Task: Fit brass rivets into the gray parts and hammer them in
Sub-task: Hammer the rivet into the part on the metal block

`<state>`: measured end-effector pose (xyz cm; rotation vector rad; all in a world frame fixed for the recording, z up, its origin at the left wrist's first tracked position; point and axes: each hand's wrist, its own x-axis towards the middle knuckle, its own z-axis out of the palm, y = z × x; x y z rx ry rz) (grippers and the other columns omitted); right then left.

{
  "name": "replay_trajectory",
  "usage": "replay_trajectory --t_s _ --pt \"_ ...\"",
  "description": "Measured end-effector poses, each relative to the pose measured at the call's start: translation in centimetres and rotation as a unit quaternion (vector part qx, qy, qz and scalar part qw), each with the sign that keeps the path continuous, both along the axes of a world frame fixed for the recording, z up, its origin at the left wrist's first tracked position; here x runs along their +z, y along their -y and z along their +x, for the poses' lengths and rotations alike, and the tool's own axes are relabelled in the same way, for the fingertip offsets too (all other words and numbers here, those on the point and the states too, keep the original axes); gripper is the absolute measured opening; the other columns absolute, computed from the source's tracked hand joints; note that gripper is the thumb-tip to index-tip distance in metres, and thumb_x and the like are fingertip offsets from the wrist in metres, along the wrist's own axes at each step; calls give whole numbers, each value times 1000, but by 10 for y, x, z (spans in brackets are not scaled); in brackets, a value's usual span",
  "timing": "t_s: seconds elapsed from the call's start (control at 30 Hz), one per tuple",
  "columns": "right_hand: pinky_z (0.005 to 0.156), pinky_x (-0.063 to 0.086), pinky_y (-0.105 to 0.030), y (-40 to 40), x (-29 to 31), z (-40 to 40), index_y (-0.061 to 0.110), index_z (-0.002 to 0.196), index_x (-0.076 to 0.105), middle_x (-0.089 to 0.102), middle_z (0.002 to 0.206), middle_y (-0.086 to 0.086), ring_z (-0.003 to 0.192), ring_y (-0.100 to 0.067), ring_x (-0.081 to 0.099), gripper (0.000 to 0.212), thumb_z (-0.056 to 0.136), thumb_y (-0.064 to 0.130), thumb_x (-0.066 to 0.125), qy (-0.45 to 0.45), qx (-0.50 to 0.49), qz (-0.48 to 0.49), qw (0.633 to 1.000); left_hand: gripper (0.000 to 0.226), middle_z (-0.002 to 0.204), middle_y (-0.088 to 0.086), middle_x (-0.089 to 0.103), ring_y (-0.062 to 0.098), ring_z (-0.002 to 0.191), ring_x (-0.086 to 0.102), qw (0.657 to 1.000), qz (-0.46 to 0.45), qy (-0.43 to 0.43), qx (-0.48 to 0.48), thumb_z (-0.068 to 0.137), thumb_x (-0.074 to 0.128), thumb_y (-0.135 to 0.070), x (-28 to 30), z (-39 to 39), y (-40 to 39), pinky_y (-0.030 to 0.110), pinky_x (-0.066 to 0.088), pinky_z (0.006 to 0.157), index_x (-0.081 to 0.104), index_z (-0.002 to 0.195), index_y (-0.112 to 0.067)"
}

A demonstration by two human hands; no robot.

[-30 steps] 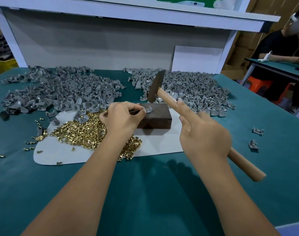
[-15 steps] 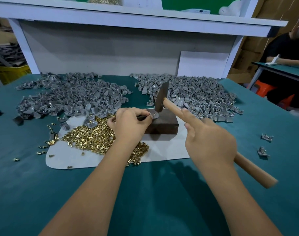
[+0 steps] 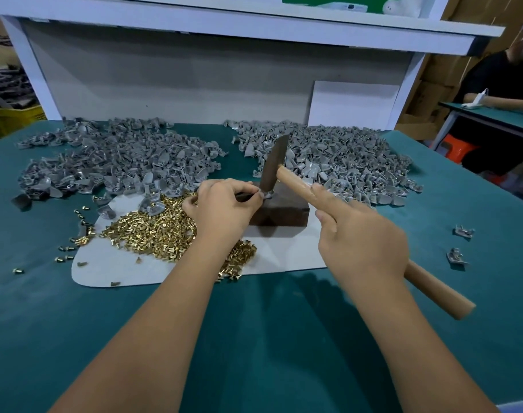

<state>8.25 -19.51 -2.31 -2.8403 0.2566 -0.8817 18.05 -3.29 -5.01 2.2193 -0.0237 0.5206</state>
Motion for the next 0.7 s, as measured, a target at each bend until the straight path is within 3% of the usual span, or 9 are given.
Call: replay_trajectory --t_s 0.17,0.3,0.37,0.43,0.7 --pt "51 29 -27 1 -1 1 40 132 53 49 75 1 53 -23 37 40 94 27 55 96 -4 80 992 7 98 -30 64 9 125 41 1000 -16 -17 -17 86 68 -46 1 -1 -2 50 19 105 73 82 -43" --pt "47 21 -25 13 -2 2 39 133 51 40 88 1 47 -15 32 38 96 29 50 53 -42 92 993 14 84 -54 50 2 130 29 988 -130 -36 -77 87 71 -38 8 -2 -8 46 14 109 69 73 -39" --pt "46 20 -25 19 -3 1 42 135 45 37 89 2 49 -14 33 39 98 30 46 23 -60 92 994 13 103 -41 58 6 138 29 979 -170 -40 -104 87 71 -35 12 -1 -10 53 12 118 70 74 -36" --pt "45 19 -25 23 -3 1 44 137 41 38 91 1 50 -14 33 41 99 31 45 7 -74 94 993 11 115 -33 61 8 139 29 976 -178 -36 -119 86 71 -36 14 -2 -11 59 12 117 71 75 -36" --pt "48 20 -28 24 -5 2 46 137 38 37 93 1 55 -18 32 40 99 35 43 -59 -101 108 987 14 114 -34 63 9 139 31 967 -209 -22 -146 86 73 -35 16 -5 -15 60 21 115 75 72 -37"
